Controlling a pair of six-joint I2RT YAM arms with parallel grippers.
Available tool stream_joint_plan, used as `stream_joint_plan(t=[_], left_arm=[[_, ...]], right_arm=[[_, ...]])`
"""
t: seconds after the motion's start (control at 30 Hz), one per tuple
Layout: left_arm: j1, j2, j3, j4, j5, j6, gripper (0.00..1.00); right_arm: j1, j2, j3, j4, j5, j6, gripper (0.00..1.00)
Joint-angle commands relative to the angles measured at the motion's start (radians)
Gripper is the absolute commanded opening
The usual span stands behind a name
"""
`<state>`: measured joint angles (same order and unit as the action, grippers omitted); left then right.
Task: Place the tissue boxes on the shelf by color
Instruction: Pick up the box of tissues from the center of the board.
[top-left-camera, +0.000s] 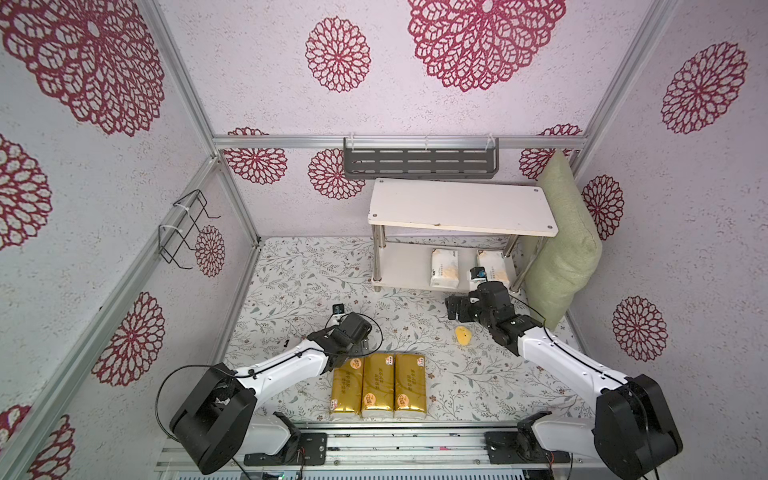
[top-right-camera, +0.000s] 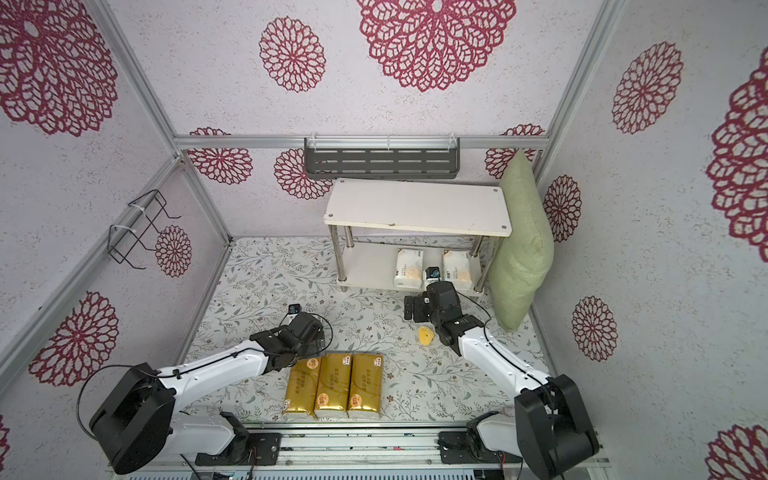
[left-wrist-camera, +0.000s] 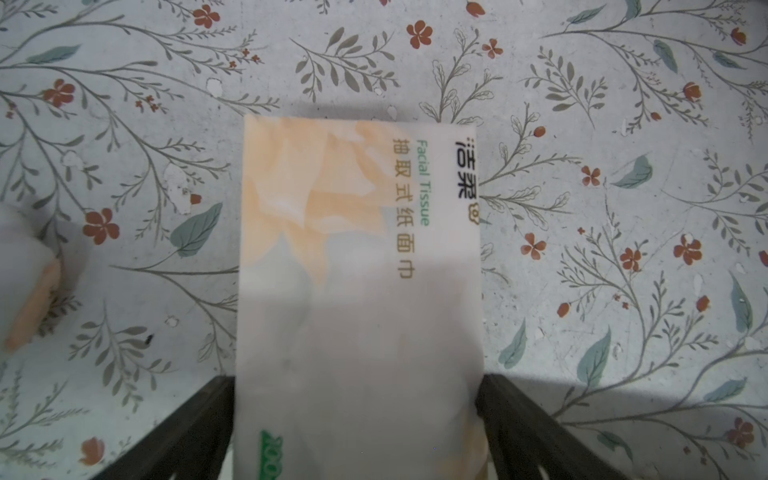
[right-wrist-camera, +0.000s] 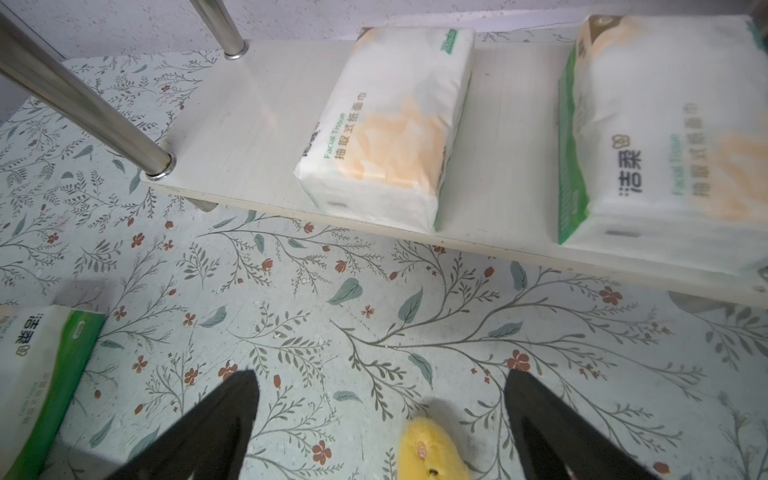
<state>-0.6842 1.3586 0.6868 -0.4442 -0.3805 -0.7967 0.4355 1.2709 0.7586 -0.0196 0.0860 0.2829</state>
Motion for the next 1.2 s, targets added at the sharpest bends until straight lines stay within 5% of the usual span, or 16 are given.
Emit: stream_joint_plan(t=[0.0, 0.4, 0.83, 1.17], left_arm=[[-0.013, 0.021, -0.009, 0.045, -0.025, 0.024, 0.97], [-0.017, 0.090, -0.007, 0.057, -0.106, 0.041, 1.00], [0.074, 0.174, 0.105, 0.140, -0.076, 0.184, 0.86], [0.139, 0.239, 0.140, 0.218, -0.014, 0.239, 0.97]], right_arm=[[0.013, 0.004, 0.014, 0.032, 0.024, 0.014, 0.99], [0.023, 0.016, 0.019, 0.041, 0.018, 0.015, 0.99], [0.035, 0.035, 0.035, 0.038, 0.015, 0.012, 0.99], [0.042, 0.033, 0.038, 0.031, 0.017, 0.014, 0.99]])
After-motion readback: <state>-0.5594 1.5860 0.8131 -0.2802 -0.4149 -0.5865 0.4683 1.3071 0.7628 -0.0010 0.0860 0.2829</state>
